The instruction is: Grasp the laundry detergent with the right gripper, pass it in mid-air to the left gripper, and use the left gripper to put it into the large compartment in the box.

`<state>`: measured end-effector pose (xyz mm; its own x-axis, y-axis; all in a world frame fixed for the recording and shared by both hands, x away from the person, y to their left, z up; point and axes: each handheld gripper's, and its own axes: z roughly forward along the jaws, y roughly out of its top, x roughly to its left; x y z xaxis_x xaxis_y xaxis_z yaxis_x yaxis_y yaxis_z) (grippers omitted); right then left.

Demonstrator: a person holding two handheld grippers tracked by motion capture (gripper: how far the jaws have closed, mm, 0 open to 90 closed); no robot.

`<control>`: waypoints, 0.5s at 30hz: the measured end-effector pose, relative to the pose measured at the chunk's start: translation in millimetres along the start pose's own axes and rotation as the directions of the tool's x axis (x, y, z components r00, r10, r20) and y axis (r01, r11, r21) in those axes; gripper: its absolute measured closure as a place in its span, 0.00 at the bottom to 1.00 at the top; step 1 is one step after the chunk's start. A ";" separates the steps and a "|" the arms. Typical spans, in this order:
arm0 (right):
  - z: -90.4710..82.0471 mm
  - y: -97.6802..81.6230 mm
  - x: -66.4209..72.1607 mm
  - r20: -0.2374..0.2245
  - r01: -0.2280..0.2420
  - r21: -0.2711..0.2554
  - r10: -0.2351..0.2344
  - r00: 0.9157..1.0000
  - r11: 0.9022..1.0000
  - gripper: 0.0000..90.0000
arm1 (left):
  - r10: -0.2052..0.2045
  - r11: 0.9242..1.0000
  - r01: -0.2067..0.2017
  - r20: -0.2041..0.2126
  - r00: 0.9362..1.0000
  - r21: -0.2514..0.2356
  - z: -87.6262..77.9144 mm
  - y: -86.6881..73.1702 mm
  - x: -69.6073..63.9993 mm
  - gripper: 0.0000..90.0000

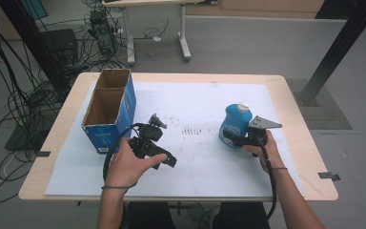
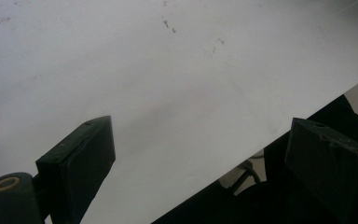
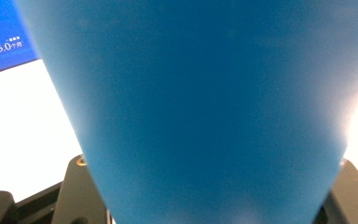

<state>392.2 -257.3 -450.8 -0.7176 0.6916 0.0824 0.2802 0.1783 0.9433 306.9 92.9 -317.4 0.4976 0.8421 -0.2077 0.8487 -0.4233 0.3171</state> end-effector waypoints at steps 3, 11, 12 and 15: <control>-0.1 -0.2 0.0 0.000 0.001 -0.002 -0.001 1.000 1.000 0.45 | 0.001 1.000 -0.001 -0.002 1.000 0.001 0.6 0.5 -0.1 0.09; 0.0 0.1 0.1 0.000 0.002 -0.001 -0.002 1.000 1.000 0.45 | 0.002 1.000 -0.002 0.001 1.000 0.000 1.1 1.7 -0.1 0.09; -0.1 0.1 0.1 0.000 0.002 0.000 -0.002 1.000 1.000 0.45 | 0.001 1.000 -0.001 0.001 1.000 -0.001 0.6 1.9 -0.1 0.09; -0.1 0.0 0.0 0.000 0.001 -0.001 -0.001 1.000 1.000 0.45 | -0.002 1.000 0.002 0.001 1.000 -0.006 -0.4 2.7 0.2 0.09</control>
<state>392.2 -257.3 -450.8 -0.7182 0.6911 0.0817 0.2788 0.1782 0.9437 309.2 92.1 -316.2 0.4962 0.8427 -0.2088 0.8486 -0.4199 0.3219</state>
